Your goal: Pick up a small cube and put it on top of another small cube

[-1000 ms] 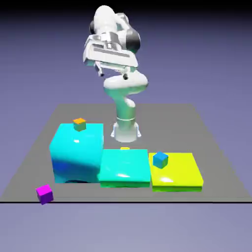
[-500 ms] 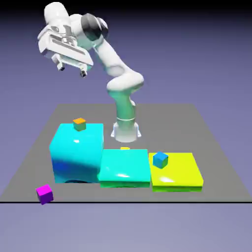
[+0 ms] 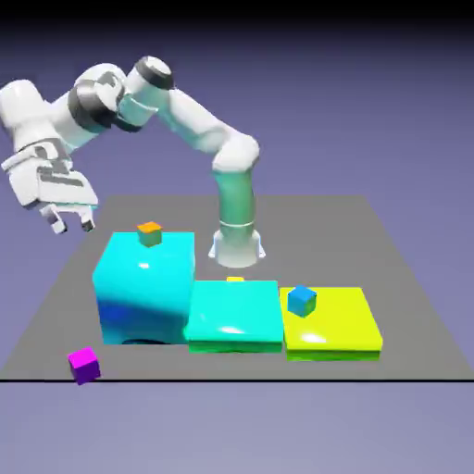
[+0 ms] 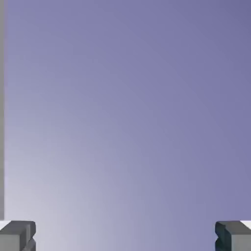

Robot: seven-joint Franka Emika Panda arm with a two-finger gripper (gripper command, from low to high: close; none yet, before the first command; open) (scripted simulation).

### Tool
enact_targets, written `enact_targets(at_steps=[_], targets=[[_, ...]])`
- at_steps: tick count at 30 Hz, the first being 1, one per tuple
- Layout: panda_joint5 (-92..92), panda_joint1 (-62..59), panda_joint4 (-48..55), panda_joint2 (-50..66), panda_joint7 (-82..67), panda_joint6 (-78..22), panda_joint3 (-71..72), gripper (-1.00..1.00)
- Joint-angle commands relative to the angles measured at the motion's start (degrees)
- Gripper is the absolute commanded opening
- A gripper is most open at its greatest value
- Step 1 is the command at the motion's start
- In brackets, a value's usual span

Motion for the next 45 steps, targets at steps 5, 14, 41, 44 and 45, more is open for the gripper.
enact_targets(at_steps=[5, 14, 41, 44, 45], targets=[[-2.41, 8.83, 6.92, -2.36, -11.15, -6.11, -10.39, 0.00], [-6.76, 24.72, 19.38, -6.60, -31.21, -17.12, -29.07, 0.00], [2.63, 12.89, 9.64, 6.98, -41.80, -17.50, -9.97, -1.00], [5.23, 8.61, 6.18, 10.53, -42.32, -16.53, -3.74, -1.00], [6.09, 7.19, 5.02, 11.72, -42.49, -16.20, -1.67, -1.00]])
